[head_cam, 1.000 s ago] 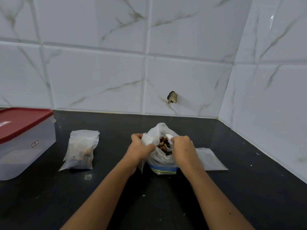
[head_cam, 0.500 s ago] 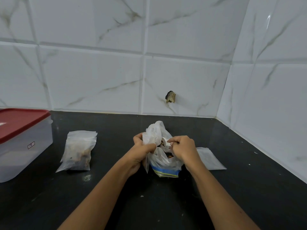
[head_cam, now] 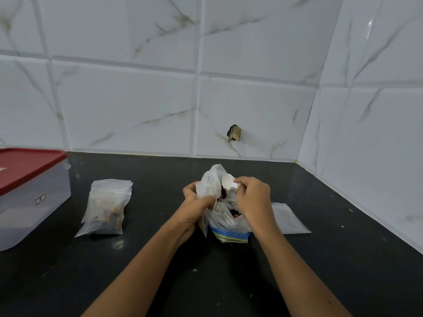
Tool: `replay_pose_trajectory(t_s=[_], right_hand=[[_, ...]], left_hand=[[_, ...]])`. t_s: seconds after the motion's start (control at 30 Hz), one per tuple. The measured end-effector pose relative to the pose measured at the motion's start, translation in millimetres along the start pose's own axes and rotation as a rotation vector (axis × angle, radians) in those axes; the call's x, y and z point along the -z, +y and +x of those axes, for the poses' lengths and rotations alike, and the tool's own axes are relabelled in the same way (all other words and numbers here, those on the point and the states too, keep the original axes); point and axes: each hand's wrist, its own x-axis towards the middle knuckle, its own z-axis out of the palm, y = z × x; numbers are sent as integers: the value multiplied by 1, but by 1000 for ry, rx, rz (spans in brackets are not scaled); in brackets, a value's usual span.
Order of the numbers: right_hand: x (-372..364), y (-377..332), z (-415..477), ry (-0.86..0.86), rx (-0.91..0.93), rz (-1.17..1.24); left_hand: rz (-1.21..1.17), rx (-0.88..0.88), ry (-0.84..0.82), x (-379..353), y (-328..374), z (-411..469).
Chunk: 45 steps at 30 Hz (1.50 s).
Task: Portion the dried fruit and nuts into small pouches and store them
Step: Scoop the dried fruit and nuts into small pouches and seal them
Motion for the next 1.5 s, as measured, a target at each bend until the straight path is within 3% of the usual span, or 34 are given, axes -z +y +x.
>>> replay_pose_trajectory(t_s=[0.13,0.3,0.73,0.97,1.27,1.5], right_hand=[[-7,0,-3,-142,-137,-3],[-9,1,-3,-222,-110,-30],[-5,0,-6,-167,-149,162],[-7,-8,-11,-290,-25,-120],[-5,5,-2,-280,-335,359],[1,-2,-6,-232,-168,210]], left_hand=[[-24,8,4,0,1,0],[-49,0,9,0,2,0],[44,-64,-14,3,-4,3],[18,-73,39,4,-9,8],[-6,-86,108,0,-6,6],[-4,-86,74,2,-5,6]])
